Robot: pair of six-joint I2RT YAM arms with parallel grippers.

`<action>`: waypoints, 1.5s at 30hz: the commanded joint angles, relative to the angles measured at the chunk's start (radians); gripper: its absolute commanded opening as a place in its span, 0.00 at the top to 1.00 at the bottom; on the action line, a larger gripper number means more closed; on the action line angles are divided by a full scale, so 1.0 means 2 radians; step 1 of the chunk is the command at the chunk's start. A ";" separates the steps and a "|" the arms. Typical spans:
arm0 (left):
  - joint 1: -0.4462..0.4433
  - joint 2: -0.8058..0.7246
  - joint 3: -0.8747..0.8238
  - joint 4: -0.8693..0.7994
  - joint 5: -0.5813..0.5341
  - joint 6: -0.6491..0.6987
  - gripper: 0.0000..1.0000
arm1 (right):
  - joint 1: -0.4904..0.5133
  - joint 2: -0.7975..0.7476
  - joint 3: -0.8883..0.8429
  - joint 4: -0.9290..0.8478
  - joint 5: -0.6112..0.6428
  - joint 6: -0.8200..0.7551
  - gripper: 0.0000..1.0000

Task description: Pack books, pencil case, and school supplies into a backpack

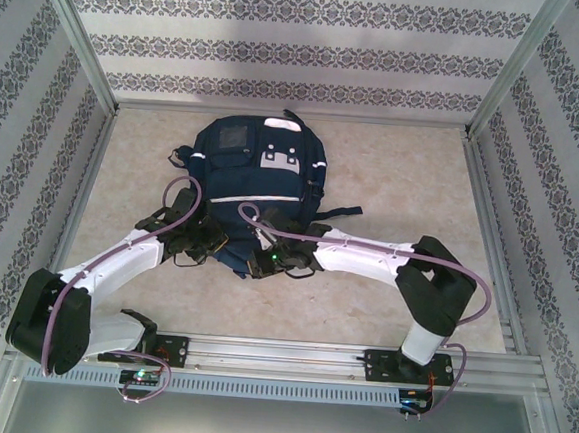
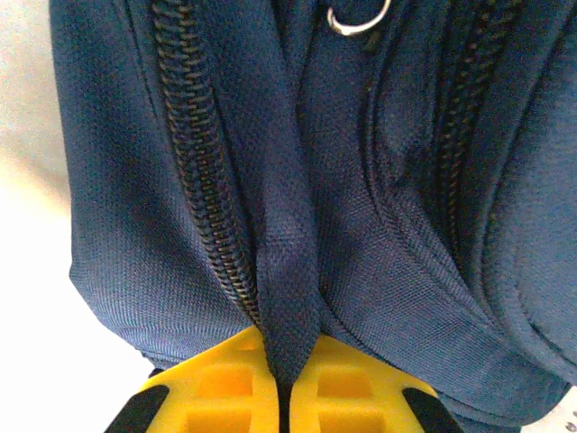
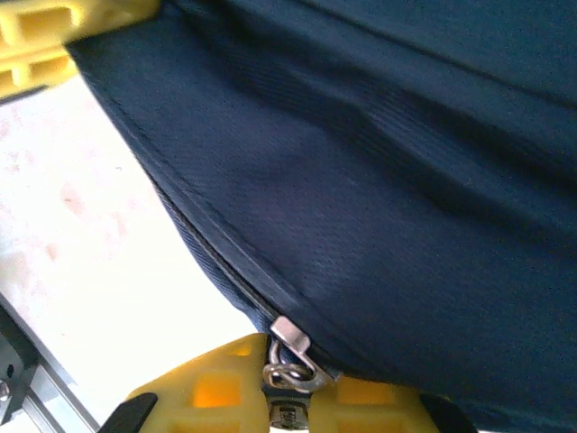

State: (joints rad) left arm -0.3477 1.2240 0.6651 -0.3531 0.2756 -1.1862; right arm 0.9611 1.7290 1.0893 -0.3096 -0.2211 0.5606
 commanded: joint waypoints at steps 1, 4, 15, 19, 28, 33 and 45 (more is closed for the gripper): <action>0.000 -0.009 0.014 -0.008 -0.033 0.023 0.94 | -0.019 -0.024 -0.028 -0.041 0.031 -0.017 1.00; 0.002 -0.010 0.011 -0.010 -0.033 0.023 0.94 | -0.030 -0.036 -0.042 -0.043 0.035 -0.025 1.00; 0.010 -0.018 0.016 -0.023 -0.042 0.038 0.94 | -0.095 -0.077 -0.097 -0.026 0.057 -0.064 1.00; 0.014 -0.019 0.018 -0.028 -0.045 0.044 0.94 | -0.116 -0.078 -0.104 -0.021 0.059 -0.068 1.00; 0.033 -0.022 0.024 -0.042 -0.044 0.058 0.87 | -0.117 -0.098 -0.100 0.009 -0.005 -0.084 1.00; 0.039 -0.057 0.049 -0.091 -0.044 0.053 0.44 | -0.072 -0.089 -0.062 0.002 -0.023 -0.067 1.00; 0.015 -0.112 0.018 -0.093 0.008 -0.052 0.30 | 0.001 -0.012 0.018 0.007 -0.030 -0.009 1.00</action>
State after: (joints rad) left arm -0.2893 1.0000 0.7322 -0.5346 0.2607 -1.2026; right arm 0.9325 1.6772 1.0626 -0.3065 -0.2424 0.5095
